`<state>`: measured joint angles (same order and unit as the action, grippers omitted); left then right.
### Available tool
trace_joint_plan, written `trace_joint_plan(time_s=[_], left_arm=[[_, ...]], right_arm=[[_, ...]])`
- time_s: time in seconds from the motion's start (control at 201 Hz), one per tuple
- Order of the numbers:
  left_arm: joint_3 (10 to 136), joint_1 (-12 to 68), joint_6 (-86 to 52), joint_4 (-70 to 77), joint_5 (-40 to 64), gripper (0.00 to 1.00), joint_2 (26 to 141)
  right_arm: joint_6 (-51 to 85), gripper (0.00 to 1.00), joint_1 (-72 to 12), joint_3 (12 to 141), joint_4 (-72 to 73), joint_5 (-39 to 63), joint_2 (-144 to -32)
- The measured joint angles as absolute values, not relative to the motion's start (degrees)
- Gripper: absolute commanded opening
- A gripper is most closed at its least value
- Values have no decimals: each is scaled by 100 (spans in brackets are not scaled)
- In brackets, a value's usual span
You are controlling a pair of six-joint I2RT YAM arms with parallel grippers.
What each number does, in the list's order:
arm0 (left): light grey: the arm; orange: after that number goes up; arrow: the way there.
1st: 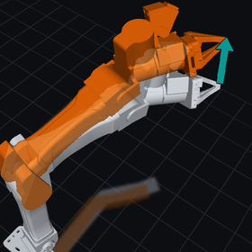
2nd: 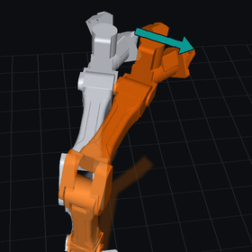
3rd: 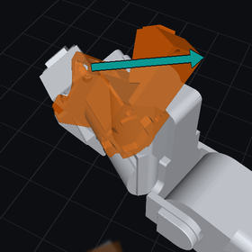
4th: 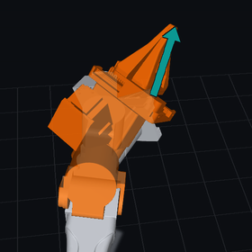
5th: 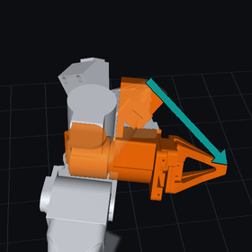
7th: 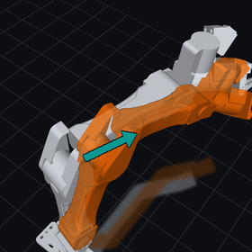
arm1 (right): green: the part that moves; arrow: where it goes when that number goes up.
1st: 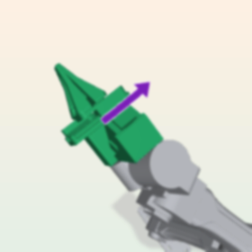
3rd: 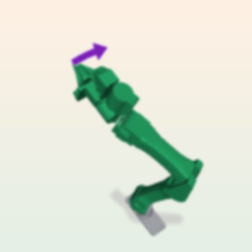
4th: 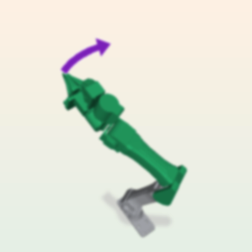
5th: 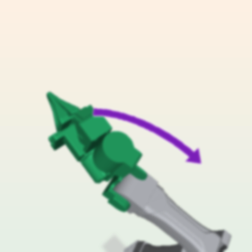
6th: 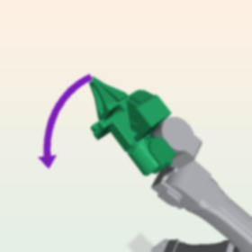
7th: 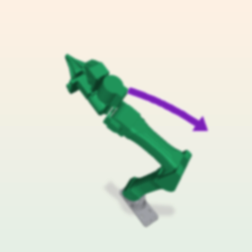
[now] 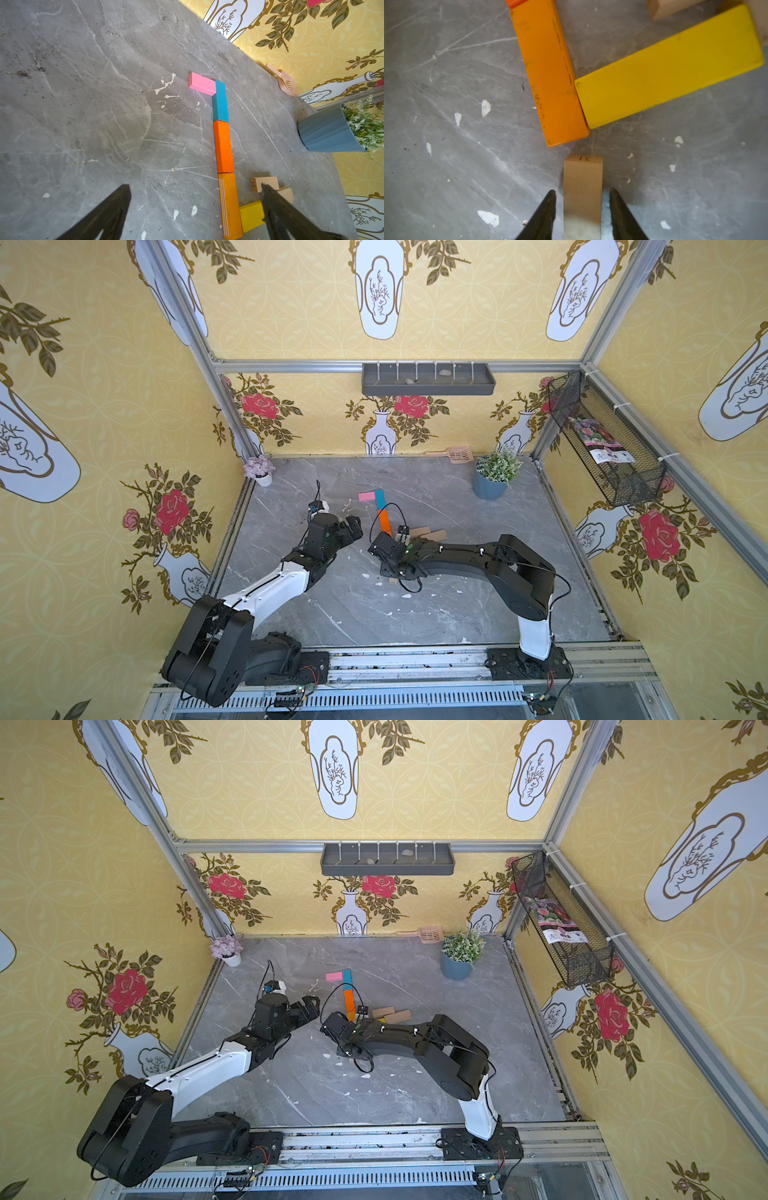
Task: Assemble a giraffe with building blocks
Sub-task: Assemble the building block at the center of the board, then adjust the building block at the center of the board.
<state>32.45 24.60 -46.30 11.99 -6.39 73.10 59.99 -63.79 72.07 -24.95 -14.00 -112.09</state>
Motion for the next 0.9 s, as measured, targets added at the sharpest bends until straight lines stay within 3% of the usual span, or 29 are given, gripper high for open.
trace_joint_plan(time_s=[0.249,0.354,0.573,0.901], left_arm=[[3232,2460,-4630,1201,-642,99,7295],[3232,2460,-4630,1205,-639,99,7295],[3232,2460,-4611,1245,-639,99,7295],[3229,2460,-4609,1267,-639,99,7293]], right_arm=[[5876,68,-6407,7424,-3050,-1754,-10700],[5524,69,-6007,7529,-3151,-1865,-10256],[4193,70,-4377,8014,-3157,-991,-10269],[3269,71,-4121,8685,-3175,108,-11242]])
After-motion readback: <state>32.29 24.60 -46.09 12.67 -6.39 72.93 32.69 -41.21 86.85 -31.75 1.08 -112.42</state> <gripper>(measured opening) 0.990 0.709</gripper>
